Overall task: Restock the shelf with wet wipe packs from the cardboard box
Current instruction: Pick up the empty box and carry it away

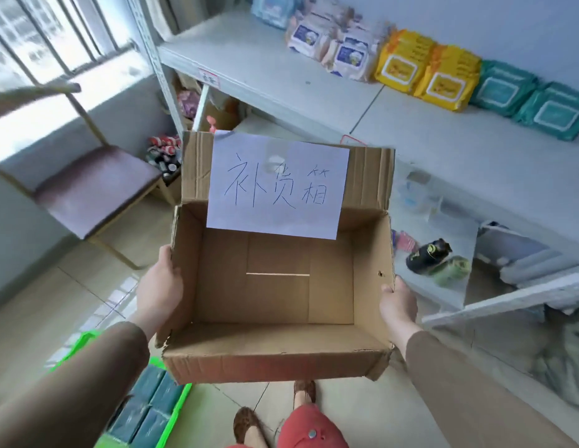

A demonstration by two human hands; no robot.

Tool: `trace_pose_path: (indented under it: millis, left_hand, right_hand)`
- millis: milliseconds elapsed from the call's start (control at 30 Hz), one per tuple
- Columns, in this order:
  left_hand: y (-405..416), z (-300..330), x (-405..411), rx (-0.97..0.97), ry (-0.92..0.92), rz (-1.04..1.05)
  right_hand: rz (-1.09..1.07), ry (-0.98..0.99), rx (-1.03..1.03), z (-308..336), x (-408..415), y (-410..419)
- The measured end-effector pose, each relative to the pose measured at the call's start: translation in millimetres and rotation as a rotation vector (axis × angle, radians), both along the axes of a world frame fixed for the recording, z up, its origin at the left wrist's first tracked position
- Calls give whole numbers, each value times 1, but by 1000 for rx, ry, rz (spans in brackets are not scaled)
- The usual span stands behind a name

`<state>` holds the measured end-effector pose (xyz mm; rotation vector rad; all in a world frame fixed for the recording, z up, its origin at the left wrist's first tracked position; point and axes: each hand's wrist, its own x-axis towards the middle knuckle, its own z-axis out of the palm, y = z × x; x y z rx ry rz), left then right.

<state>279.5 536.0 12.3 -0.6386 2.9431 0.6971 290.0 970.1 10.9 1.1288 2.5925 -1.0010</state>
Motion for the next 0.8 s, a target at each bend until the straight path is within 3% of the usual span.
trace_pose_path:
  millis: [333, 800]
  left_hand:
    - [-165, 12, -65, -9, -2, 288]
    - [-337, 5, -141, 30, -35, 693]
  right_hand:
    - [390, -3, 38, 9, -192, -169]
    - [832, -11, 81, 11, -442, -417]
